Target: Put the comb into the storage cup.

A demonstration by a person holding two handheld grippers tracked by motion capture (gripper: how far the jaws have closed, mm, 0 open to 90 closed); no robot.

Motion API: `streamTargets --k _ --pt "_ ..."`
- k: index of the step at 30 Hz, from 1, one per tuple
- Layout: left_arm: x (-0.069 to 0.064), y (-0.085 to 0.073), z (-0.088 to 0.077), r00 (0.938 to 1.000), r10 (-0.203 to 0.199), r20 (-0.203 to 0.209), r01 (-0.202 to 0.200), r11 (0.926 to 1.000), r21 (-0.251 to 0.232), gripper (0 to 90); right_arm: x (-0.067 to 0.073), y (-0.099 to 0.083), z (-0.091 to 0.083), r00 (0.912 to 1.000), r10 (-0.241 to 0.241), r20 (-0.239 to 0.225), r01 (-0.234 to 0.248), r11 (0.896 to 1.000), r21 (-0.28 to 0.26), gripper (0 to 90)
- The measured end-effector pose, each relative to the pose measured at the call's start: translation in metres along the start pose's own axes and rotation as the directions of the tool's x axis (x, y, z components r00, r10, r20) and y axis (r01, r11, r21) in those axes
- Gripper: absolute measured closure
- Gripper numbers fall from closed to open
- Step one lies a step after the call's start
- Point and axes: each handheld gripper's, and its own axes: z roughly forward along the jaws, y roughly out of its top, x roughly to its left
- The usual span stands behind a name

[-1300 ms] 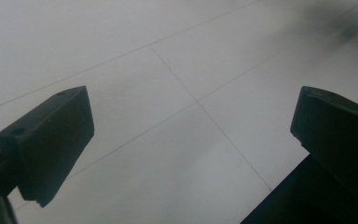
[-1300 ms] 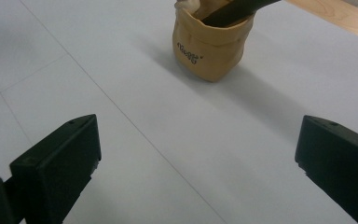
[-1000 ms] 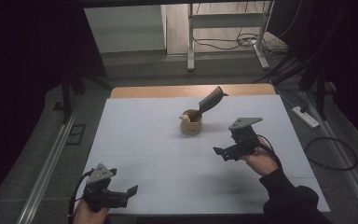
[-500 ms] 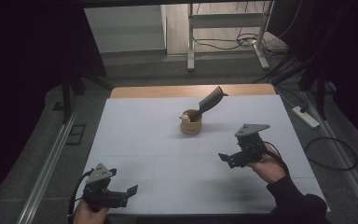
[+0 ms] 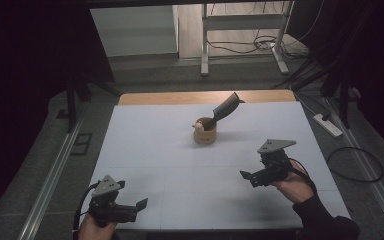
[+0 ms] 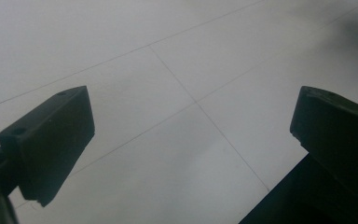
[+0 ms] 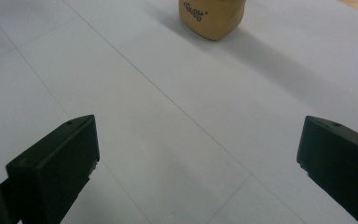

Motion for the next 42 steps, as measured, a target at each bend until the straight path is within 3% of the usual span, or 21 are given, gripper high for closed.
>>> streamTargets --k 19,42 --pt "0.0 0.0 0.0 1.0 -0.003 0.002 0.003 1.0 -0.005 0.4 0.001 -0.02 -0.022 0.9994 0.013 0.031 -0.012 1.0 -0.018 0.0" --pt "0.001 -0.001 -0.001 0.9999 -0.015 -0.005 0.015 0.9998 -0.016 0.1 0.002 -0.044 -0.042 0.998 0.055 0.031 -0.055 0.998 -0.005 0.0"
